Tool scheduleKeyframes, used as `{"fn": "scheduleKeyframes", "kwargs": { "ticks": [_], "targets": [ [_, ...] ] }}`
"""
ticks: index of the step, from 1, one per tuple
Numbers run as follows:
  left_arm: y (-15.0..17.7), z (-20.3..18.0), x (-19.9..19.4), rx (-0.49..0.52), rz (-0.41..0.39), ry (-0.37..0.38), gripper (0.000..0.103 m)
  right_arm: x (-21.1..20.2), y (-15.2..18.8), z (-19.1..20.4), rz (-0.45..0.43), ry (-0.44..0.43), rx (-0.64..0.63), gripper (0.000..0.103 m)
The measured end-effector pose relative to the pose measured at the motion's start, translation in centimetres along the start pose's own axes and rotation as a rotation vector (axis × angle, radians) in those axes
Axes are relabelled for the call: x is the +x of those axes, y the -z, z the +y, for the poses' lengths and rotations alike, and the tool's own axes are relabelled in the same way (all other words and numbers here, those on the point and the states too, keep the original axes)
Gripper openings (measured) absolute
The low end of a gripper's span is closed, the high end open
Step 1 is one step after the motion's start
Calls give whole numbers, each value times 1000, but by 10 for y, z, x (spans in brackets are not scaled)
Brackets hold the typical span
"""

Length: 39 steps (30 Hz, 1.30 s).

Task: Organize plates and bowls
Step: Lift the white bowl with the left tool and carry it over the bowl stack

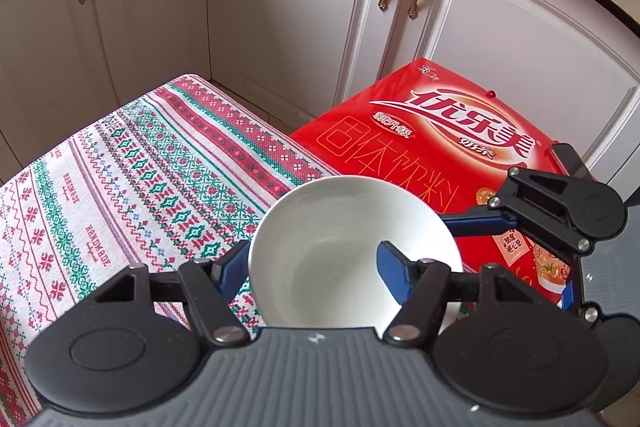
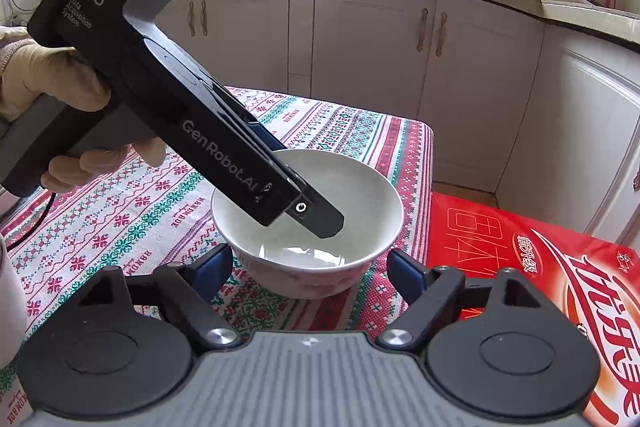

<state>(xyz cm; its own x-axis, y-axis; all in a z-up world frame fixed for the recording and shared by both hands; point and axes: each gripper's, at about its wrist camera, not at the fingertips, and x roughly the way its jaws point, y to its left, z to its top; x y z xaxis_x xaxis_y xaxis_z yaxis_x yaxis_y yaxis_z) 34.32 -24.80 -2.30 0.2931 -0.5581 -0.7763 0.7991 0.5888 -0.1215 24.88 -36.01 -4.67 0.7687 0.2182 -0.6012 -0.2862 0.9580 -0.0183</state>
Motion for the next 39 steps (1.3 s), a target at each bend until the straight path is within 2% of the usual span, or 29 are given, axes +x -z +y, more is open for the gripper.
{"fn": "scheduleKeyframes", "kwargs": {
  "ticks": [5,19,39],
  "targets": [
    [-1,0,1,-1,4,9,63,0,-1,0,-2,-1,-1,87],
    [3,-3,-10,-10,9,16,63,-6,-2,7,16,-4,2,86],
    [41,-42,-87,-29,-40,4,63,-79,-3,56,7,-51,3,86]
  ]
}}
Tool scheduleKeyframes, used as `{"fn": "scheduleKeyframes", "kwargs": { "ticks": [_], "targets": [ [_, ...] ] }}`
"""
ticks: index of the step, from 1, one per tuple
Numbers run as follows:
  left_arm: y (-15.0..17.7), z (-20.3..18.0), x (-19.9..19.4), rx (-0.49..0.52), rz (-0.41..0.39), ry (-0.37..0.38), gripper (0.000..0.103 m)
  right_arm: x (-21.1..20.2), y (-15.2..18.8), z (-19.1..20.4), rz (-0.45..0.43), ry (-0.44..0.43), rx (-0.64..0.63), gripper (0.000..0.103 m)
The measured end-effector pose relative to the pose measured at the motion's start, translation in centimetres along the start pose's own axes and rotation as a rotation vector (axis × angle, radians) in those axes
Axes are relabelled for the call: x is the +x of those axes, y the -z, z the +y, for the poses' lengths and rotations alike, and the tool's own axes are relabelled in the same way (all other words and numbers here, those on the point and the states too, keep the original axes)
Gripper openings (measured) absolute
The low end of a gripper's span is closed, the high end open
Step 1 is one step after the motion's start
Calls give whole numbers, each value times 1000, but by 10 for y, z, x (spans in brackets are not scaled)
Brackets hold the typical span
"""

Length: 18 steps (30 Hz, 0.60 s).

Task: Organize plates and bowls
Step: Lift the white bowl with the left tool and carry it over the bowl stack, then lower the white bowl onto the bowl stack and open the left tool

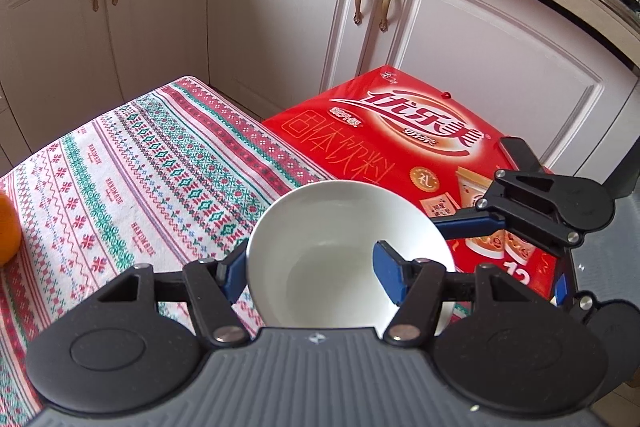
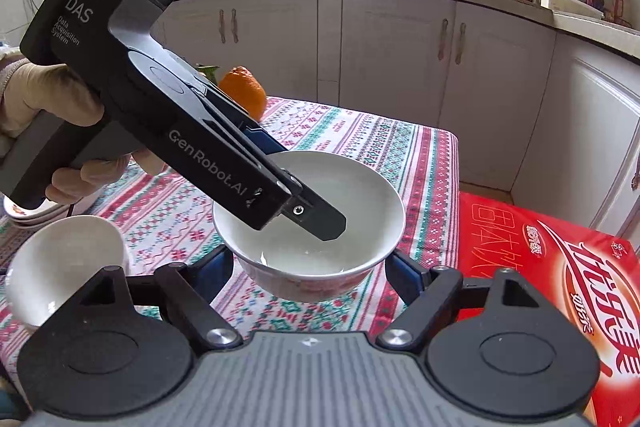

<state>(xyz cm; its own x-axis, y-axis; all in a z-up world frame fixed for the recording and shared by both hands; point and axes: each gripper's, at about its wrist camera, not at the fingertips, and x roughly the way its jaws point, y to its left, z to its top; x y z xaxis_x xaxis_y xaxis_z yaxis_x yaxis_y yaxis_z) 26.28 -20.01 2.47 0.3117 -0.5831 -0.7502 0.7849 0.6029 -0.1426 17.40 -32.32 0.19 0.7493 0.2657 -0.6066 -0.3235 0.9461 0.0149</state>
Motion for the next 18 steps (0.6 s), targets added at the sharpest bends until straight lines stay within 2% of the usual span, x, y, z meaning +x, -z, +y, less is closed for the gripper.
{"fn": "scheduleKeyframes", "kwargs": {
  "ticks": [18],
  "targets": [
    [48,-31,-80,-33,-74,-45,63,-58,9,67,-19,-46,-58,86]
  ]
}}
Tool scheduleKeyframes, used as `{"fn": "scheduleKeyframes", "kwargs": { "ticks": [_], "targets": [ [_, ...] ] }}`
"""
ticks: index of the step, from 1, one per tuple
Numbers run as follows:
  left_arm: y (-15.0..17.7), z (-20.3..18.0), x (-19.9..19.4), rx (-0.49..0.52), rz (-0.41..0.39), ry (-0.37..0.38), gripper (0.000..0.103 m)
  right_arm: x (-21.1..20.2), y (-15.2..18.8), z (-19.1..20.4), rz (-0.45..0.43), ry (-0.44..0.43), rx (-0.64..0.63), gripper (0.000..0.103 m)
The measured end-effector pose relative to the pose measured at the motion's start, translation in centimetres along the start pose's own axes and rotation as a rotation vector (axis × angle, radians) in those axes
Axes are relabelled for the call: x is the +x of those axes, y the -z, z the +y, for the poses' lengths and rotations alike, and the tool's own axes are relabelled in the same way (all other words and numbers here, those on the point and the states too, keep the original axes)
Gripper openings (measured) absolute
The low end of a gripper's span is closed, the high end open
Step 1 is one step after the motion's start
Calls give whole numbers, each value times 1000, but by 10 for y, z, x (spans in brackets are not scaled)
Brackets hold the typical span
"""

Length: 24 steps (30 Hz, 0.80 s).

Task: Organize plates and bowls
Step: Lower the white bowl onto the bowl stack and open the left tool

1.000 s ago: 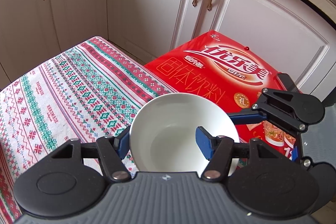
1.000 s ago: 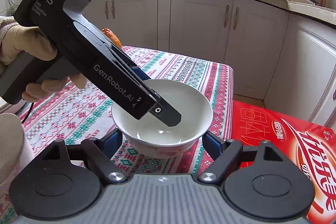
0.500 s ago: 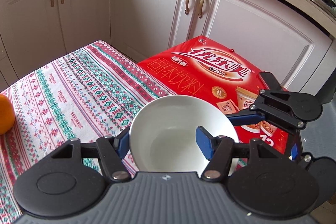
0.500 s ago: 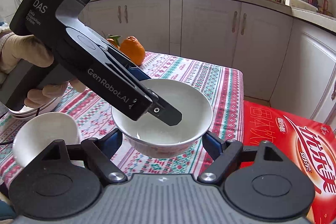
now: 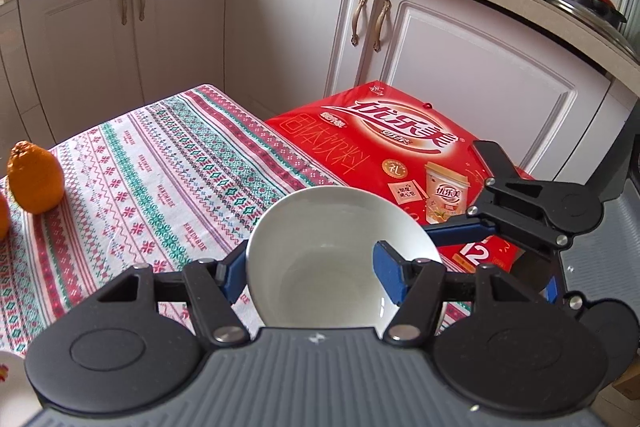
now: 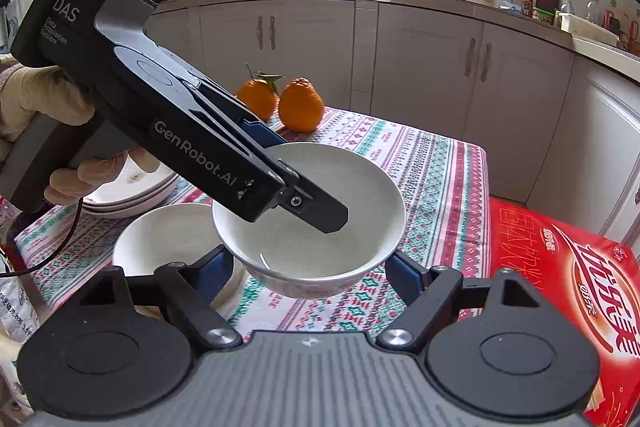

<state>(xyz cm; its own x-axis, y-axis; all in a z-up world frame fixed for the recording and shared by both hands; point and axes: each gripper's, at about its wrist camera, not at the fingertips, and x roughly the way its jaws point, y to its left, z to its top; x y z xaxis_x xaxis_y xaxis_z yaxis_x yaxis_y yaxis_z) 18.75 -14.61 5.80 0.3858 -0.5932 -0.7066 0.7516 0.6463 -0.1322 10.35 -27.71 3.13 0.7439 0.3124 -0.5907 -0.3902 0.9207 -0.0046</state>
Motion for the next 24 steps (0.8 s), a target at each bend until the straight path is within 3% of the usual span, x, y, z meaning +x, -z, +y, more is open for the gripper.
{"fn": "scheduleKeyframes", "kwargs": {
  "ticks": [15,24],
  "targets": [
    [40,15,-47,-79,-41,-70,67,2,-9,49,-1,-87,-64,86],
    [62,25,-49,-127,-32,-77,68,15,-6,64,34,-125,-78,86]
  ]
}}
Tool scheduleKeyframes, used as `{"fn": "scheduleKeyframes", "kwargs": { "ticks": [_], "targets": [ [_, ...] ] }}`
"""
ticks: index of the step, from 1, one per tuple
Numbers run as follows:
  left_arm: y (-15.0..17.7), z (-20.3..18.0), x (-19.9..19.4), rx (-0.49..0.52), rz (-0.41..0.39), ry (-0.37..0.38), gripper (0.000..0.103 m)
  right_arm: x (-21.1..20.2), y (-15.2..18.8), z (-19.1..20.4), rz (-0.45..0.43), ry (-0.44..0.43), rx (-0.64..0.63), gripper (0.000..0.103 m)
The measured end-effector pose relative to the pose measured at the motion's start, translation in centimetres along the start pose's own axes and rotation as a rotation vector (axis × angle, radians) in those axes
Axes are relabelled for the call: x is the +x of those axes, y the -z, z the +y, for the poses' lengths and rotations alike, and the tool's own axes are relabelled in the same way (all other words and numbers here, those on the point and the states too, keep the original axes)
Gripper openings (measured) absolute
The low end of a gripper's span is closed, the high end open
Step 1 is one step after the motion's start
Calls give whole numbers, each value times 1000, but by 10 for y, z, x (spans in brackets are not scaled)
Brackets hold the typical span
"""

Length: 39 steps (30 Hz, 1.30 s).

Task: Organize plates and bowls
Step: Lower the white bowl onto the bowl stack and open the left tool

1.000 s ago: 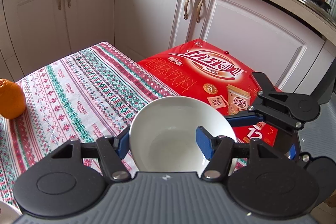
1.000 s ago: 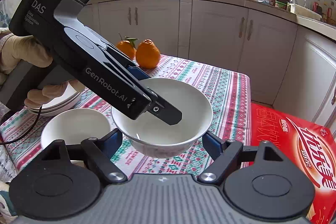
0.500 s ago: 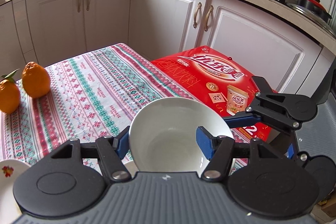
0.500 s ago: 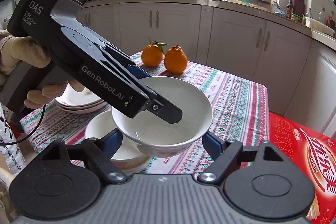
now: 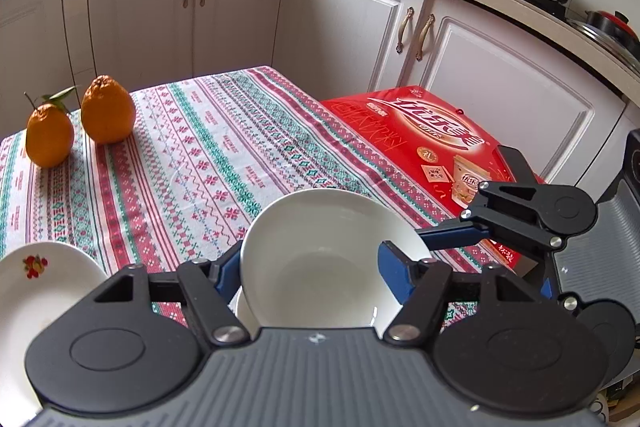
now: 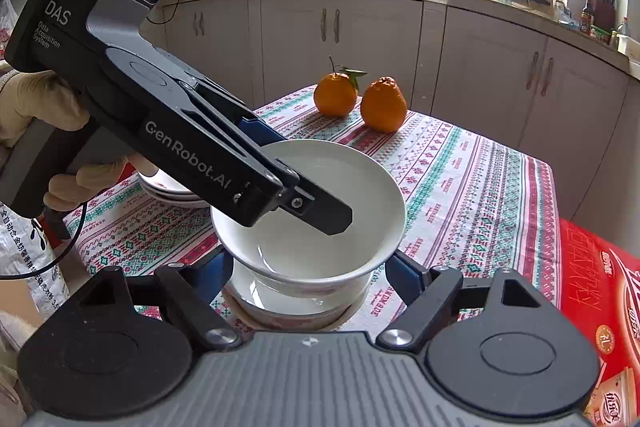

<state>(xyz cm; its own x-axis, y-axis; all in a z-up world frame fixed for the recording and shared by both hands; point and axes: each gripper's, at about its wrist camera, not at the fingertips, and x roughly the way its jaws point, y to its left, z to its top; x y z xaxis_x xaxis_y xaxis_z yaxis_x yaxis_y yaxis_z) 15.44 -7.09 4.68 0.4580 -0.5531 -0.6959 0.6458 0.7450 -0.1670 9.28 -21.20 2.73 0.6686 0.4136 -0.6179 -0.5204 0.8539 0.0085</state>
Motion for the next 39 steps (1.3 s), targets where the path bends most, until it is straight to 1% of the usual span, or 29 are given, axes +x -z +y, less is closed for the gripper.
{"fn": "scheduleKeyframes", "kwargs": {
  "ticks": [14,30,32,35,37,38,39],
  "targets": [
    [11,7,8,-29,19,9,69,8,3,0,28,-17,10,86],
    [15,9,13,-32,22,16,69,12,5,-1,42,-23,20,86],
    [16,9,13,-32,22,18,71,12,5,-1,42,-27,22,86],
    [16,9,12,-26,17,21,79,13,6,-2,46,-32,26,87],
    [16,9,8,-13,1,17,82,11,6,0,34,-24,18,93],
    [16,9,6,-11,-7,20,82,9,6,0,23,-21,14,100],
    [15,9,4,-9,-13,23,84,6,5,1,8,-23,12,103]
  ]
}}
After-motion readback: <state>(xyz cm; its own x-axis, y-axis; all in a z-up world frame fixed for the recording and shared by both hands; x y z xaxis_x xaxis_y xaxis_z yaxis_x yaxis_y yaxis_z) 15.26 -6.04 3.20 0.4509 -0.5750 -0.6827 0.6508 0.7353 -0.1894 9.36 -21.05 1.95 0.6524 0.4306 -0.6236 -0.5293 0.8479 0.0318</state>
